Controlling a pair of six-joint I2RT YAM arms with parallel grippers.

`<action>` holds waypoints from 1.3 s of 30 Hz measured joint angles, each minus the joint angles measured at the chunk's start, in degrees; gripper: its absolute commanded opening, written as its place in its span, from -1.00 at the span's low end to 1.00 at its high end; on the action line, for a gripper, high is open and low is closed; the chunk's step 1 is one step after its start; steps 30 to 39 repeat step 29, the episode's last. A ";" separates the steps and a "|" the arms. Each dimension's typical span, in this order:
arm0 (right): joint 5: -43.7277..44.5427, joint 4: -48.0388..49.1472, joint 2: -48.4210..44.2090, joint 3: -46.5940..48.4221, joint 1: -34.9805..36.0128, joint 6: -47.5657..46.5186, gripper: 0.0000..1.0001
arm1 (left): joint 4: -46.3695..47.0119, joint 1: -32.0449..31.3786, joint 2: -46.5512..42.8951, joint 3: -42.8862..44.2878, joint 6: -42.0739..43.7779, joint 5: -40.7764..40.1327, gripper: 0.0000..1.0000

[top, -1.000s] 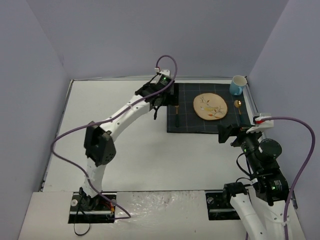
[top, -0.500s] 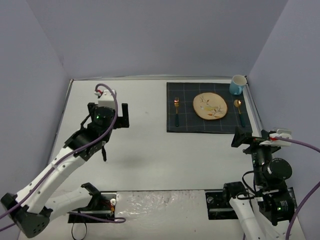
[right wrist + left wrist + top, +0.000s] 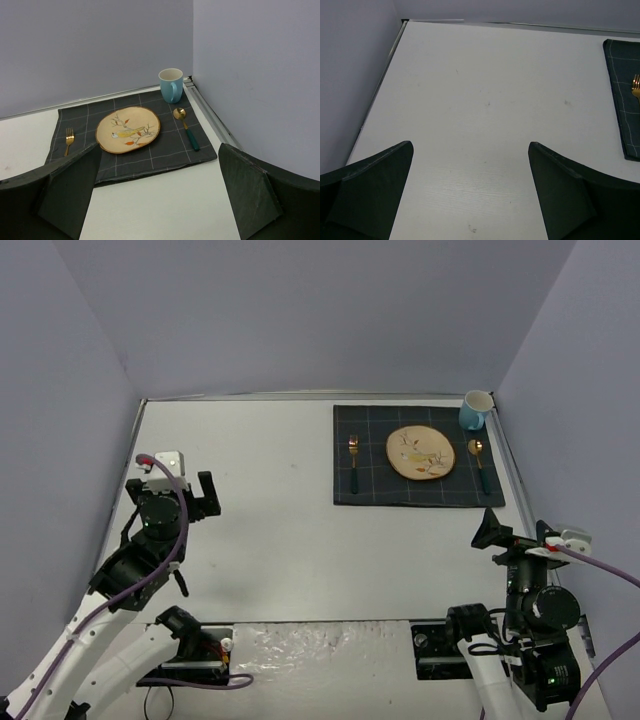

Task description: Set the dinner table for one person

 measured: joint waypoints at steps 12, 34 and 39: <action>3.21 0.08 0.00 -0.73 0.00 0.39 1.00 | 1.31 11.91 5.54 -0.35 -2.27 8.50 0.94; 3.13 0.12 -0.07 -1.05 0.00 0.31 1.00 | 2.14 14.80 5.13 -0.35 -4.52 12.90 0.94; 3.13 0.12 -0.07 -1.05 0.00 0.31 1.00 | 2.14 14.80 5.13 -0.35 -4.52 12.90 0.94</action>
